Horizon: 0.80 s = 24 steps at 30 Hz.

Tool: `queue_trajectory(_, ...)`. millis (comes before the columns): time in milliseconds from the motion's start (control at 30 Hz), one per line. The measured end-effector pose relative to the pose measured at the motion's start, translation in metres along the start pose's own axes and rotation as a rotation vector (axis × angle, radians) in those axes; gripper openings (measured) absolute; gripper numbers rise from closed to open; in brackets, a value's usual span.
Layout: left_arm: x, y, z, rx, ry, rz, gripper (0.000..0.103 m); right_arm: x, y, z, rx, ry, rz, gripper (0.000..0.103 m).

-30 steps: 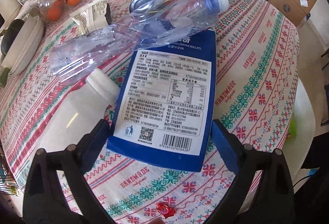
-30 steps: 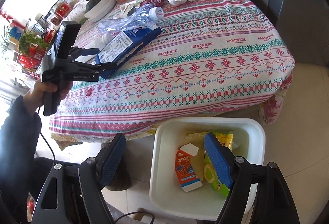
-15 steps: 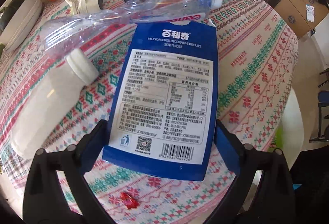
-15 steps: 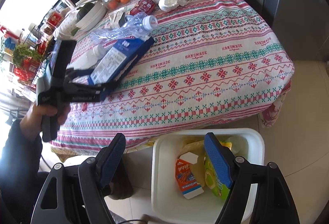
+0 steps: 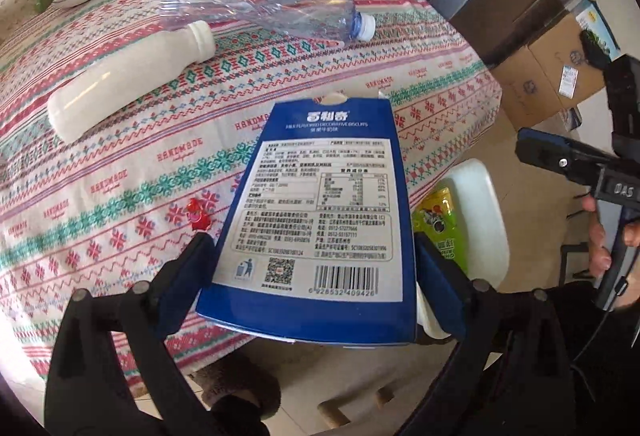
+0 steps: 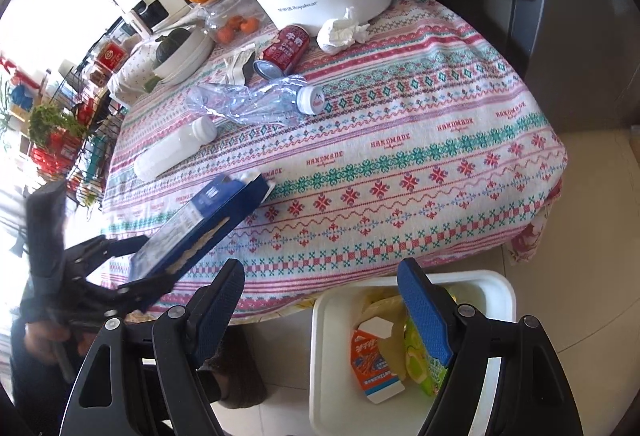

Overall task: Collect trash
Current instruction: 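Grasp the blue biscuit box with the left gripper and lift it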

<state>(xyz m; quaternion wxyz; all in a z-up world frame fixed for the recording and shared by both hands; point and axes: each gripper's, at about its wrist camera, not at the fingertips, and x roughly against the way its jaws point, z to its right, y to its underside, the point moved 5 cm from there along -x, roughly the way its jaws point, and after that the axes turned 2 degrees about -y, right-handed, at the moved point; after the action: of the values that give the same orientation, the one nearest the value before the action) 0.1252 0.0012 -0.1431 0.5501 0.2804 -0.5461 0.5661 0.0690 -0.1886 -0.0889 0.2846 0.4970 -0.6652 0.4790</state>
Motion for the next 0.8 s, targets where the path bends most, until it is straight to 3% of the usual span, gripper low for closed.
queue_trajectory(200,0.041,0.002,-0.023,0.117,-0.006,0.157,0.094,-0.012,-0.021,-0.019,0.202,0.074,0.024,0.080)
queue_trajectory(233,0.044,0.001,-0.027,0.123,-0.011,0.171,0.080,-0.014,-0.026,-0.021,0.222,0.076,0.030,0.080)
queue_trajectory(267,0.045,0.000,-0.030,0.128,0.016,0.174,0.014,-0.018,-0.033,-0.025,0.252,0.074,0.034,0.080)
queue_trajectory(300,0.044,-0.001,-0.037,0.157,0.034,0.164,0.010,-0.022,-0.039,-0.028,0.280,0.077,0.037,0.080)
queue_trajectory(367,0.042,-0.003,-0.054,0.209,0.022,0.145,0.012,-0.033,-0.054,-0.034,0.354,0.099,0.046,0.080)
queue_trajectory(433,0.037,-0.004,-0.058,0.196,0.002,0.121,0.013,-0.046,-0.067,-0.037,0.409,0.124,0.042,0.080)
queue_trajectory(467,0.032,-0.004,-0.061,0.211,0.005,0.108,0.023,-0.054,-0.073,-0.038,0.430,0.137,0.038,0.080)
queue_trajectory(500,0.027,-0.004,-0.062,0.215,0.010,0.083,0.051,-0.062,-0.079,-0.038,0.442,0.146,0.034,0.080)
queue_trajectory(567,0.022,-0.001,-0.062,0.216,-0.002,0.057,0.091,-0.076,-0.088,-0.038,0.440,0.149,0.030,0.080)
queue_trajectory(667,0.007,0.002,-0.058,0.220,-0.046,0.016,0.092,-0.088,-0.091,-0.035,0.403,0.095,0.018,0.080)
queue_trajectory(800,-0.023,0.006,-0.049,0.255,-0.118,-0.059,0.092,-0.104,-0.087,-0.037,0.438,0.136,-0.027,0.080)
